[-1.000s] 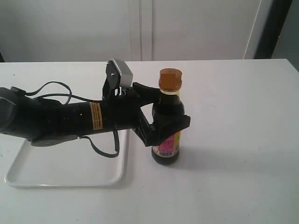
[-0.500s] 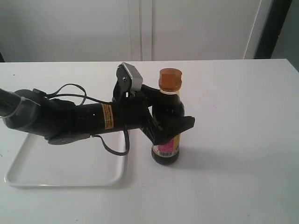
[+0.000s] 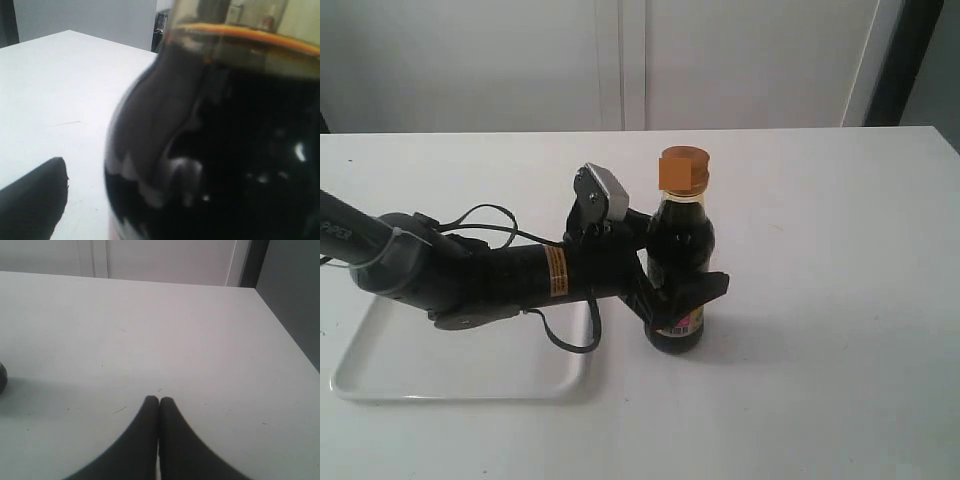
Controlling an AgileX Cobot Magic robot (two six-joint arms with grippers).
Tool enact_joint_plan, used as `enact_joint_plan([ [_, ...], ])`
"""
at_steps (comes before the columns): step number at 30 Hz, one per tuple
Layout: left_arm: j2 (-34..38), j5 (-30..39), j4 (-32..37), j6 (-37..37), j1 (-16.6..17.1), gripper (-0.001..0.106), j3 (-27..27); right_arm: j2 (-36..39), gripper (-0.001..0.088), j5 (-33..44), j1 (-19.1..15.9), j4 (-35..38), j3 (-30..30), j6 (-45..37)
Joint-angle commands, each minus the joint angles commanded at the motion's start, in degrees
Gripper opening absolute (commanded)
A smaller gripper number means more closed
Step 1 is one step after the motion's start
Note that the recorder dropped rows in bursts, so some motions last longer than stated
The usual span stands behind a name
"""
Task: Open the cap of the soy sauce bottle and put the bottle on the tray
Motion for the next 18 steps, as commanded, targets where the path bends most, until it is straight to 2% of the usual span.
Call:
enact_joint_plan([
  [2, 0.00, 0.00, 0.20, 0.28, 0.00, 0.080, 0.00, 0.00, 0.0000, 0.00, 0.00, 0.00, 0.00, 0.00],
  [4, 0.00, 0.00, 0.45, 1.51, 0.00, 0.061, 0.00, 0.00, 0.0000, 0.00, 0.00, 0.00, 0.00, 0.00],
  [7, 0.00, 0.00, 0.57, 1.51, 0.00, 0.023, 0.00, 0.00, 0.0000, 0.00, 0.00, 0.00, 0.00, 0.00],
  [9, 0.00, 0.00, 1.06, 1.40, 0.00, 0.003, 0.00, 0.00, 0.0000, -0.15, 0.00, -0.45, 0.00, 0.01],
  [10, 0.00, 0.00, 1.19, 1.67, 0.00, 0.000, 0.00, 0.00, 0.0000, -0.41, 0.00, -1.47, 0.00, -0.38],
  [14, 0.00, 0.00, 1.30, 1.67, 0.00, 0.000, 0.00, 0.00, 0.0000, -1.79, 0.00, -5.40, 0.00, -2.85],
  [18, 0.00, 0.00, 1.30, 1.67, 0.00, 0.000, 0.00, 0.00, 0.0000, -9.51, 0.00, -2.67, 0.00, -1.33],
])
